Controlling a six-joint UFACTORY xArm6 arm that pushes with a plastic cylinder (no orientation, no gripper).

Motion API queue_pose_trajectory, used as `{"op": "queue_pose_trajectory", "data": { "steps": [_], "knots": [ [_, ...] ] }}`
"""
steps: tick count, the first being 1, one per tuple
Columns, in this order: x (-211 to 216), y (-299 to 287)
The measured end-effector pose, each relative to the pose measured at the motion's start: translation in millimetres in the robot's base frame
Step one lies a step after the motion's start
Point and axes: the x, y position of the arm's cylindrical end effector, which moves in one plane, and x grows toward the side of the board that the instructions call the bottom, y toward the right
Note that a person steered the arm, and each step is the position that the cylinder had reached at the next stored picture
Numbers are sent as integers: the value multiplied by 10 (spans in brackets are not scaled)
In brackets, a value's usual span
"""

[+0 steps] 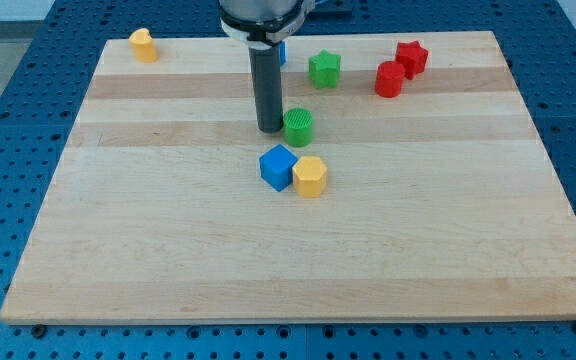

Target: Push the green circle towards the red circle

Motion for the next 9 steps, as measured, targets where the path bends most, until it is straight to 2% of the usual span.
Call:
{"op": "queue_pose_trajectory", "data": {
  "steps": [1, 2, 3, 4, 5, 6, 7, 8, 9],
  "knots": [
    [47, -312],
    [-53, -198],
    [-82, 548],
    [-36, 668],
    [103, 162],
    [203, -2],
    [208, -43],
    [488, -163],
    [546, 119]
  ]
}}
